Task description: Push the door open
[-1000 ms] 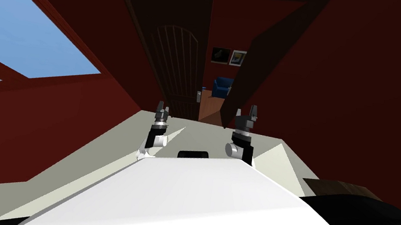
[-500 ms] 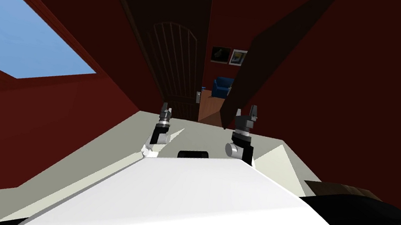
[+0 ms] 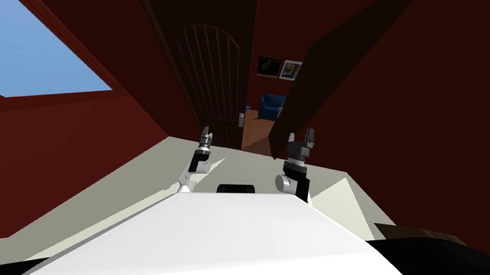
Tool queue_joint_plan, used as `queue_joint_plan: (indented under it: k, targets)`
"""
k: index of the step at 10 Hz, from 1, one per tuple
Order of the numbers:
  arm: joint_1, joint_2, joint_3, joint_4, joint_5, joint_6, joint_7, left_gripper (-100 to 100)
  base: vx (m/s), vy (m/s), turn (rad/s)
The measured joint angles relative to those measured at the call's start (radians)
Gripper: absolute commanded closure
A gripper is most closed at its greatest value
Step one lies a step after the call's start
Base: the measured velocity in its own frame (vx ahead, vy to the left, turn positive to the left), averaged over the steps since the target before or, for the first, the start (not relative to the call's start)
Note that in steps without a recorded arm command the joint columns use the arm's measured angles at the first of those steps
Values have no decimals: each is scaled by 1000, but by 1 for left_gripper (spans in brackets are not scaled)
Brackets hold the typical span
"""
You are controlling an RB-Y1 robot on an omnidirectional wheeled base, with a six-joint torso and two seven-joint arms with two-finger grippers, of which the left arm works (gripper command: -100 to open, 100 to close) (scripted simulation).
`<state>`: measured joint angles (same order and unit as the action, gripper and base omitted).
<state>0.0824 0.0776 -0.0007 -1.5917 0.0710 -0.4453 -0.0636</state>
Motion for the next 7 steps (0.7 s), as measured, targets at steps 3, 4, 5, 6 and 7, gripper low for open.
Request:
queue_joint_plan:
  k: [3, 4, 5, 6, 7]
  targets:
    - [-61, -5, 4, 90, -2, 1, -3, -100, 82, -13, -8]
    - [-76, -7, 5, 121, -3, -3, -2, -100, 83, -13, -14]
    - [-99, -7, 7, 160, -3, -6, -2, -100, 93, -18, -15]
    - [-123, -7, 9, 200, -3, -8, -1, -100, 103, -29, -17]
    - [-135, -10, 8, 222, -4, -5, 0, -100, 107, -29, -10]
